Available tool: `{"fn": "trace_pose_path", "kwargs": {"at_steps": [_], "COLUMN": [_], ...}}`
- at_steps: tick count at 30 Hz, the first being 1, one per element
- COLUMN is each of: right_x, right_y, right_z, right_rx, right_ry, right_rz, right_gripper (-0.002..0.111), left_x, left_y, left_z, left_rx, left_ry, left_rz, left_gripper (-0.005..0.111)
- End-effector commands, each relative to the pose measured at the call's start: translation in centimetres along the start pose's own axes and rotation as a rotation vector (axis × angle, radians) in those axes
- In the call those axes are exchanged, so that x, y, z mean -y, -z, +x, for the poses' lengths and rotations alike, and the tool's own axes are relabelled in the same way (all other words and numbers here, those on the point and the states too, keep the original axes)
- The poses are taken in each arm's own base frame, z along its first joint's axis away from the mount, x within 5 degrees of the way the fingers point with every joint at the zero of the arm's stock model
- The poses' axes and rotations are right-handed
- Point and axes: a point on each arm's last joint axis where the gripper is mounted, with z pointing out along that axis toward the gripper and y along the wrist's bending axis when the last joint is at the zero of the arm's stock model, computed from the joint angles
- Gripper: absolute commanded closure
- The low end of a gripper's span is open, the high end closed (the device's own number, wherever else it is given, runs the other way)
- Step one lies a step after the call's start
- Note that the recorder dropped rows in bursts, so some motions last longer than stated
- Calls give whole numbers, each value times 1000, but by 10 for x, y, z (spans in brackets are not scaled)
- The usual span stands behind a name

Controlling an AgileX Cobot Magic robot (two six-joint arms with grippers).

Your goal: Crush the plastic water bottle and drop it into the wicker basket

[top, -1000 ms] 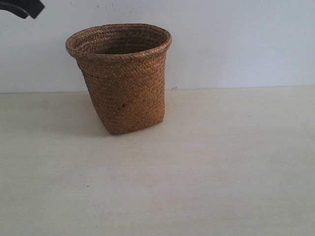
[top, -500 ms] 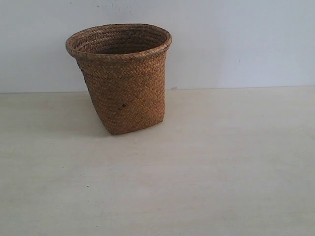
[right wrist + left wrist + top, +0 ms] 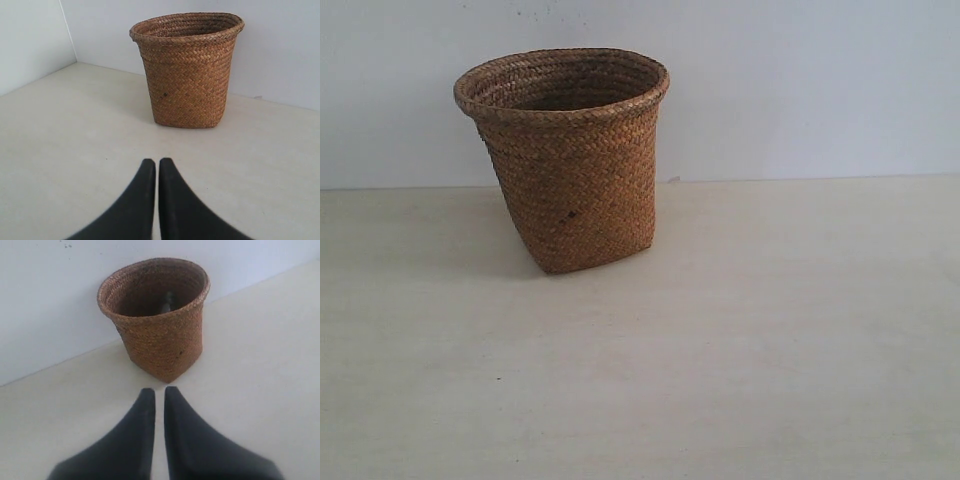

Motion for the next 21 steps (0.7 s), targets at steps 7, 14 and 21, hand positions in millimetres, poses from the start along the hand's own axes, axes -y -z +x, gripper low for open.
{"fn": "trace_pose_path", "kwargs": {"at_steps": [7, 14, 21], "right_x": [0, 0, 0], "right_y": [0, 0, 0], "right_z": [0, 0, 0], "right_rx": [6, 6, 6], "right_ry": [2, 2, 2], "right_rz": [-1, -1, -1], "right_gripper": [108, 108, 108], "left_x": [8, 9, 6], "left_y": [-29, -67, -86], "left_z": [64, 133, 189], "left_rx": [303, 357, 314], "left_ry": [8, 199, 301], "left_rz": [-29, -92, -193], "left_gripper": [103, 103, 103]}}
